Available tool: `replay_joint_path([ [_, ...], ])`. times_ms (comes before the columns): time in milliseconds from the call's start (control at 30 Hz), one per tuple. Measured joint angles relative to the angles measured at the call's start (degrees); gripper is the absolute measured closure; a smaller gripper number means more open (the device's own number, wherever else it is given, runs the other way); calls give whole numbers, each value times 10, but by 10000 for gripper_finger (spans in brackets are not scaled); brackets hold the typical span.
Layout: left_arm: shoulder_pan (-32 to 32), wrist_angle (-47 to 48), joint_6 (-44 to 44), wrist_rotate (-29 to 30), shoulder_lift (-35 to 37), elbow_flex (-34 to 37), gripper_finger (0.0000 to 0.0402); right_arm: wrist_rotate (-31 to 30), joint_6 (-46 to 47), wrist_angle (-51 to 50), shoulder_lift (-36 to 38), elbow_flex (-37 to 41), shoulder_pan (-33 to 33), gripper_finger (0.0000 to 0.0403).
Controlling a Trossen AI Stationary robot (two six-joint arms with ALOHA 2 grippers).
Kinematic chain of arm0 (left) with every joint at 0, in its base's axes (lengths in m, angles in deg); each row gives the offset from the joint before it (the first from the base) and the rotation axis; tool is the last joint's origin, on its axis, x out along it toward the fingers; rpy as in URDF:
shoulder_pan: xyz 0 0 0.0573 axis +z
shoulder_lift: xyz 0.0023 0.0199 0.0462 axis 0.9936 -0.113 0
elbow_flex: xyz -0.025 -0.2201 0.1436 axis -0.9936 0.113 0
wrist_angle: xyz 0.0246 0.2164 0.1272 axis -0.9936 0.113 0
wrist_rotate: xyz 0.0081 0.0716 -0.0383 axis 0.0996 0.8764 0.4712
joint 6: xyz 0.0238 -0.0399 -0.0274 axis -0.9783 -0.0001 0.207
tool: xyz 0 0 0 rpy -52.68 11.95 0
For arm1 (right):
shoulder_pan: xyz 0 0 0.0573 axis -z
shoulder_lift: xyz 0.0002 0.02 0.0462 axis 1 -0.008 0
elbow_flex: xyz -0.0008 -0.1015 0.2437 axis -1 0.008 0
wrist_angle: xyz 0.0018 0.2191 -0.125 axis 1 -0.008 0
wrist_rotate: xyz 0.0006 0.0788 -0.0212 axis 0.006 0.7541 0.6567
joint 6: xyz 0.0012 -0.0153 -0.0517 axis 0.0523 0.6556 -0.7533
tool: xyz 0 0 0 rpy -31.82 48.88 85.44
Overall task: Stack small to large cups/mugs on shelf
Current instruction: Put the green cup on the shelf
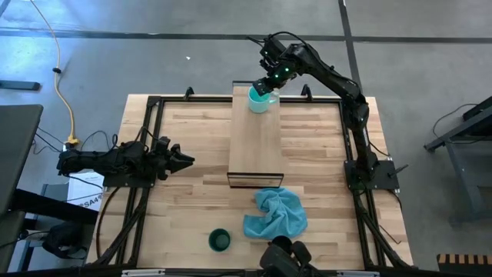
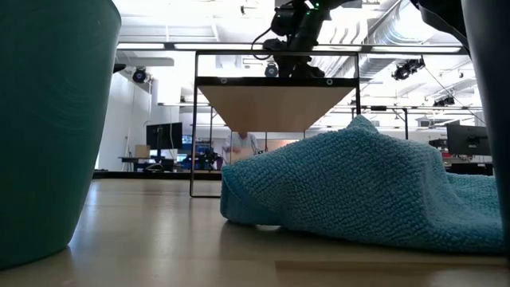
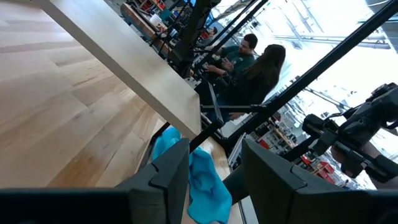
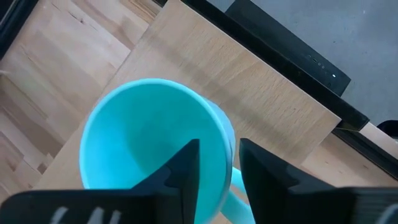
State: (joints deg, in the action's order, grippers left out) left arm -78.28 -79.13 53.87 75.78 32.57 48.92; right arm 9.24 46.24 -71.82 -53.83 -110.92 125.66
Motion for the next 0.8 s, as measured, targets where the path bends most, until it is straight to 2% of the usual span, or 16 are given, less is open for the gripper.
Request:
replay_joint_path([
  [300, 0, 1, 0, 0, 0, 0, 266, 1, 4, -1, 15, -1, 5, 284],
  [800, 0, 1, 1, 2, 0, 0, 266, 11, -15, 9, 70, -2, 16, 283],
])
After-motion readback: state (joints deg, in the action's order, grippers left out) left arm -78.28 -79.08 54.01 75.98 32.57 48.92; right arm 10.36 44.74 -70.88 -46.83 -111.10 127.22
